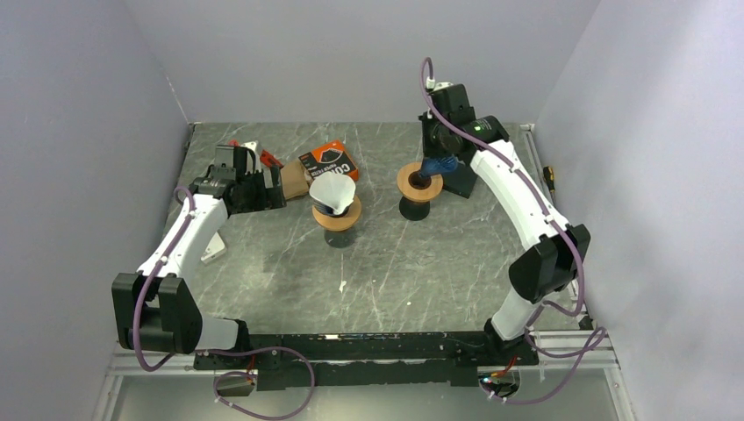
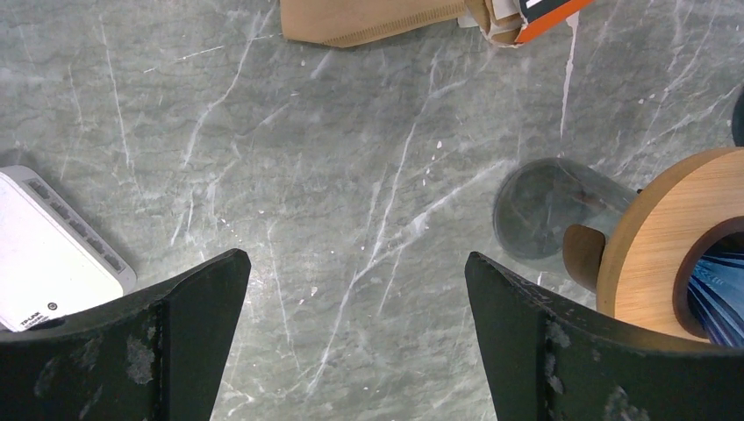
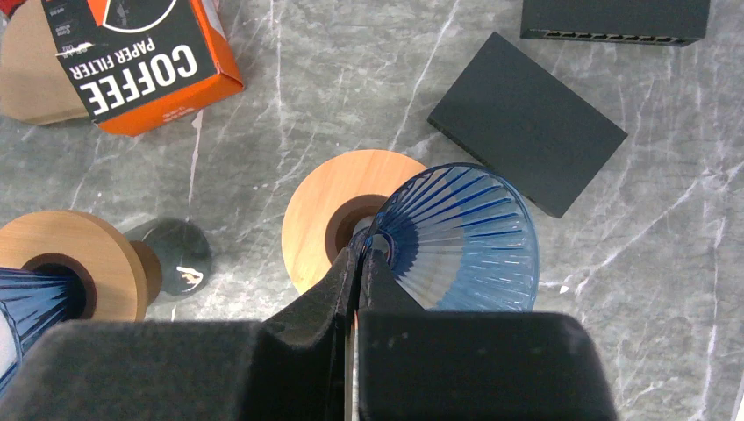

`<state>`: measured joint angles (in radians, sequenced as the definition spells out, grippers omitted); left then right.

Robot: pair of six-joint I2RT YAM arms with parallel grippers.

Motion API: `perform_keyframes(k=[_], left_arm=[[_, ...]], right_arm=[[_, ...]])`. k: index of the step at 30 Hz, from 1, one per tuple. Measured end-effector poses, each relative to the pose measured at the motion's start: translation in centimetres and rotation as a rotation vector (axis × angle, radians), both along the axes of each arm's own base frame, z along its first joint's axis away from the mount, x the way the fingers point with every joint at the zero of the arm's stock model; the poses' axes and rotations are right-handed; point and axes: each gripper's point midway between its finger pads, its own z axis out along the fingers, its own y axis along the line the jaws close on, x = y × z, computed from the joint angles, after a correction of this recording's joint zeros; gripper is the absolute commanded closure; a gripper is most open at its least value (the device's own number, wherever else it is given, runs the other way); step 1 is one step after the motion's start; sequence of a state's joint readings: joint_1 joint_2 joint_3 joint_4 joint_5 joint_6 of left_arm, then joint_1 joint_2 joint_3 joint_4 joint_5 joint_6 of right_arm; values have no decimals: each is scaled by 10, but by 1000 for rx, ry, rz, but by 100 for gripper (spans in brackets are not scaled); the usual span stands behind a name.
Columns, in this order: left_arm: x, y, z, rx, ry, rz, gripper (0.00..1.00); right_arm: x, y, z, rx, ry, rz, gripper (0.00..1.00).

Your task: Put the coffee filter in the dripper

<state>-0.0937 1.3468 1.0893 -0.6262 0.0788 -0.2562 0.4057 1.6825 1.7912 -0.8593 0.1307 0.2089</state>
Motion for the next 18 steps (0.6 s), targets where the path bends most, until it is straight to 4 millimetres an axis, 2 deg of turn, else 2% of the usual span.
perform_keyframes(k=[11,18], left_arm=[[1,8,-1,33,-2,29,0],[1,9,-2,39,0,35,1]], right_arm=[[3,7,-10,-11,16,11,100],[-1,7,-27,-47,38,20,100]])
